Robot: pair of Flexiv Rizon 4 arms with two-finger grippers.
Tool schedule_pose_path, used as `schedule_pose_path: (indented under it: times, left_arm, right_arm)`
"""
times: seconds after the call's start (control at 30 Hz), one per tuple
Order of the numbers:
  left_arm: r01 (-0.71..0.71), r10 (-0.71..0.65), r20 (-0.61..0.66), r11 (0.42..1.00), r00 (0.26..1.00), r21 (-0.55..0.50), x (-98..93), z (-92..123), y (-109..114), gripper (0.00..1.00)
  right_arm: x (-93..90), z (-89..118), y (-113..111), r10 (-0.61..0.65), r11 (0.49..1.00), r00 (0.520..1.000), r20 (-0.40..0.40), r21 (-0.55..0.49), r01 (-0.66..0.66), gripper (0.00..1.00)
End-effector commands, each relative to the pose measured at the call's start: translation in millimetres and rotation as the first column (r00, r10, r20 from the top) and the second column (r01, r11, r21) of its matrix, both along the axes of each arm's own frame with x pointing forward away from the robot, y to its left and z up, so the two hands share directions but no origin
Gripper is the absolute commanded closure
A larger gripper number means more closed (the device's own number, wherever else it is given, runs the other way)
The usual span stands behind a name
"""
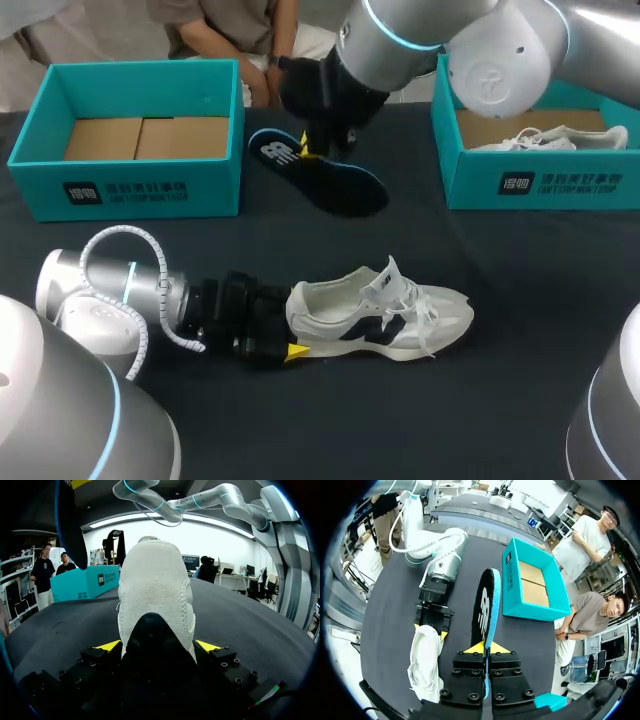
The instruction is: Take the shoe out of the shoebox, open the shoe tongue, remove and reinsert the insole, then place the shoe into the shoebox
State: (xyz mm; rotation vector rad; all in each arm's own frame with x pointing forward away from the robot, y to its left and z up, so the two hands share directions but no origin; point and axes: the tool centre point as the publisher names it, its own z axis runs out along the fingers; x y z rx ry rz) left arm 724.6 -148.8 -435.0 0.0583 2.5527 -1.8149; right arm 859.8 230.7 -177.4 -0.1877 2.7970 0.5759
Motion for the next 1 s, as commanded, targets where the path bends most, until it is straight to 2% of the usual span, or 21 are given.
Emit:
schedule_pose_path:
  times: [0.03, 0.67, 0.7, 0.73, 0.8, 0.9, 0.93, 1.0]
  left_arm:
    - [-0.001, 0.001, 0.001, 1.0, 1.0, 0.003, -1.1, -5, -2, 1.0]
    - [-0.001, 0.001, 0.001, 1.0, 1.0, 0.003, -1.1, -5, -2, 1.0]
    - [-0.001, 0.001, 0.001, 1.0, 1.0, 0.003, -1.1, -5, -2, 1.0]
    - [-0.001, 0.001, 0.001, 1.0, 1.0, 0.003, -1.1, -5, -2, 1.0]
    - [-0.001, 0.001, 0.001, 1.0, 1.0, 0.003, -1.1, -5, -2, 1.0]
    - [-0.001, 0.001, 0.001, 1.0, 1.0, 0.003, -1.1, -5, -2, 1.0]
    - [-0.001, 0.001, 0.001, 1.0, 1.0, 0.003, -1.1, -5, -2, 1.0]
    - [-0.001, 0.001, 0.001, 1.0, 1.0, 0.003, -1.1, -5, -2, 1.0]
  right_arm:
    - [-4.1, -1, -6, -0.003, 1.0, 1.0, 0.011, 0.01, 0.003, 1.0]
    - [-4.1, -1, -6, -0.003, 1.0, 1.0, 0.011, 0.01, 0.003, 1.0]
    - [-3.6, 4, -5, -0.02, 0.999, 1.0, 0.015, 0.032, 0.019, 1.0]
    - [-2.7, 8, -4, -0.042, 0.998, 0.999, -0.018, 0.048, 0.042, 1.0]
    - [-0.3, 19, -1, -0.052, 0.997, 0.999, -0.004, 0.05, 0.052, 1.0]
    - [5.5, 38, 7, -0.086, 0.991, 0.996, -0.008, 0.105, 0.086, 1.0]
    - [8.1, 43, 9, -0.112, 0.984, 0.993, -0.042, 0.132, 0.116, 1.0]
    - [10.9, 50, 7, -0.129, 0.971, 0.99, -0.06, 0.196, 0.139, 1.0]
